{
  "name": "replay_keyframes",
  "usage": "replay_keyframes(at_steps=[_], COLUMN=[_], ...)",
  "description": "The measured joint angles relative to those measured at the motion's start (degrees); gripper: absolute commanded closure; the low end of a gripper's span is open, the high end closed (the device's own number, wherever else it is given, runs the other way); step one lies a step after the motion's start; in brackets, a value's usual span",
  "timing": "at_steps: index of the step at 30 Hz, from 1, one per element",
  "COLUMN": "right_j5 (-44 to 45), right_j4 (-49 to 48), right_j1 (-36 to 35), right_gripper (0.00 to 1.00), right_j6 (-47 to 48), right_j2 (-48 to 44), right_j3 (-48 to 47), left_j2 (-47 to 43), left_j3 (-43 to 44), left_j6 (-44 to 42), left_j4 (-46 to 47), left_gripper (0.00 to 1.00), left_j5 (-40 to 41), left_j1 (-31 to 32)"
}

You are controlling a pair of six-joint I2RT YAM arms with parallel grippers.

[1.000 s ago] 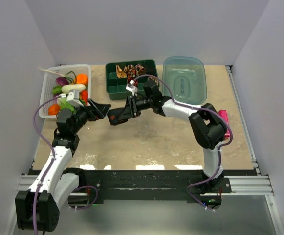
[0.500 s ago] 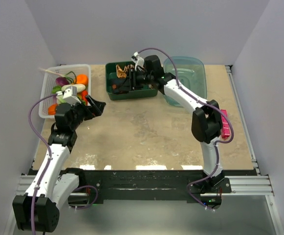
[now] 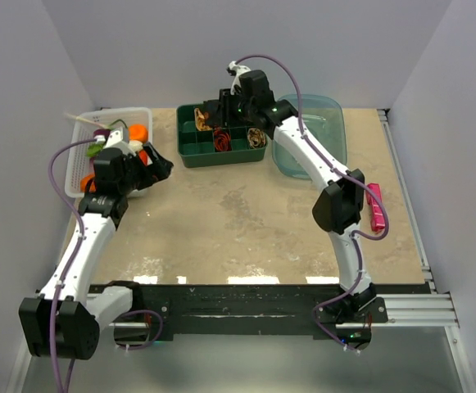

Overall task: Roll the ties
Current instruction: Flatten out the tie in the storage box.

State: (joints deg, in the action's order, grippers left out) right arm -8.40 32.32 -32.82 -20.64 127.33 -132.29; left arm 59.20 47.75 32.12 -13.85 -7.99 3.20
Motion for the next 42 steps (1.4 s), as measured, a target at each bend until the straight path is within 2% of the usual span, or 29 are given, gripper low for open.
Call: replay_keyframes(at_steps=[5, 11, 18, 26, 42], right_j5=[8.2, 12.8, 16.6, 19.3, 18.8], right_j4=[2.7, 3.8, 4.2, 5.5, 11.2], right_j1=[0.2, 0.8, 1.5, 2.0, 2.4], right_gripper=[0.95, 0.96, 0.96, 0.96, 0.97], right_j6=[3.2, 6.0, 9.5, 11.6, 12.2], right_j2=[0.9, 1.2, 6.9, 15.3, 15.9], right_j3=[-2.6, -3.3, -5.4, -5.6, -7.6], left_j2=[6.8, 10.5, 12.5, 13.6, 16.3], left_j3=[6.4, 8.9, 8.9, 4.3, 2.9], left_j6=[-3.4, -6.7, -9.3, -10.4, -10.8], left_j4=[-4.8, -8.2, -10.4, -9.8, -9.7], left_gripper=[0.0, 0.0, 0.0, 0.0, 0.0], left_j5=[-1.9, -3.3, -3.9, -4.0, -4.0], left_j1=[0.0, 0.0, 0.0, 0.0, 0.0])
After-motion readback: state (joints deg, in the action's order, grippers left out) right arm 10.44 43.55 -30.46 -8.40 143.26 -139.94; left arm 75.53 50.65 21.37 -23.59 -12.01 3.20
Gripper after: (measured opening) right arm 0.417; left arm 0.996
